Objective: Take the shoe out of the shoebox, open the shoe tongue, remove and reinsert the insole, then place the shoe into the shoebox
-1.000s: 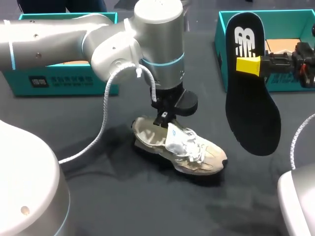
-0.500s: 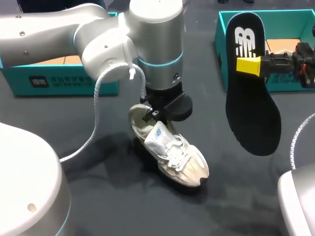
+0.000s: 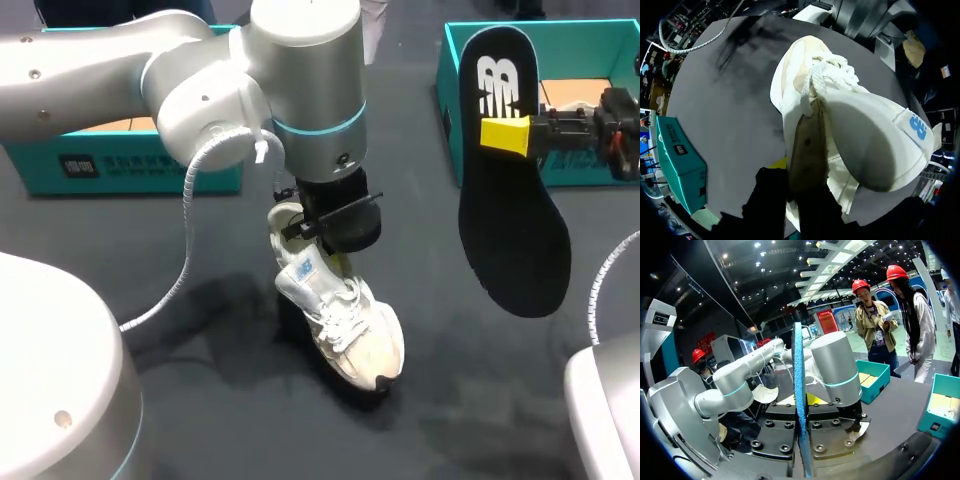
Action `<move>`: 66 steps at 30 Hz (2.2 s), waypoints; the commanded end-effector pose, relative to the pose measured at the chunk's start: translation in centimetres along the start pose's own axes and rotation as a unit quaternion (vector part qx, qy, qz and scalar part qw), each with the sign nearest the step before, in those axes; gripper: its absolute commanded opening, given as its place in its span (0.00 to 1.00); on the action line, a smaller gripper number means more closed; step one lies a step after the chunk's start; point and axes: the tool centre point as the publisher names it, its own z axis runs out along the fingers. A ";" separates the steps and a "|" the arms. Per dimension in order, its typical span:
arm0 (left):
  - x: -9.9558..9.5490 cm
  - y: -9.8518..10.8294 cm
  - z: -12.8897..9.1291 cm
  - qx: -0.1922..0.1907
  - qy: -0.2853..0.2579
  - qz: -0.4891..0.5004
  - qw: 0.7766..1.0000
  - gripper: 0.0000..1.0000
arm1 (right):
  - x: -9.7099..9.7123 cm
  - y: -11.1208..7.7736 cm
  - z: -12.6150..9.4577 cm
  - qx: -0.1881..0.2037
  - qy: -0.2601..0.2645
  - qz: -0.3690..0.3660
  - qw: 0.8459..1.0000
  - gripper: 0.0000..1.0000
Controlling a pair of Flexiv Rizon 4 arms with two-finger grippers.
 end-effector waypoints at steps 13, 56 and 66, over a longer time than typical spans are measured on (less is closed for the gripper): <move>-0.1 0.0 -0.9 -0.013 0.015 0.121 0.992 0.00 | 0.4 0.3 0.6 0.001 -0.003 0.001 1.000 0.00; -1.3 -1.7 7.9 0.008 0.099 0.192 0.976 0.00 | 0.4 0.3 0.6 0.001 -0.003 0.001 1.000 0.00; -2.1 -1.5 9.1 0.013 0.097 0.217 0.971 0.00 | 0.4 0.3 0.6 0.001 -0.003 0.001 1.000 0.00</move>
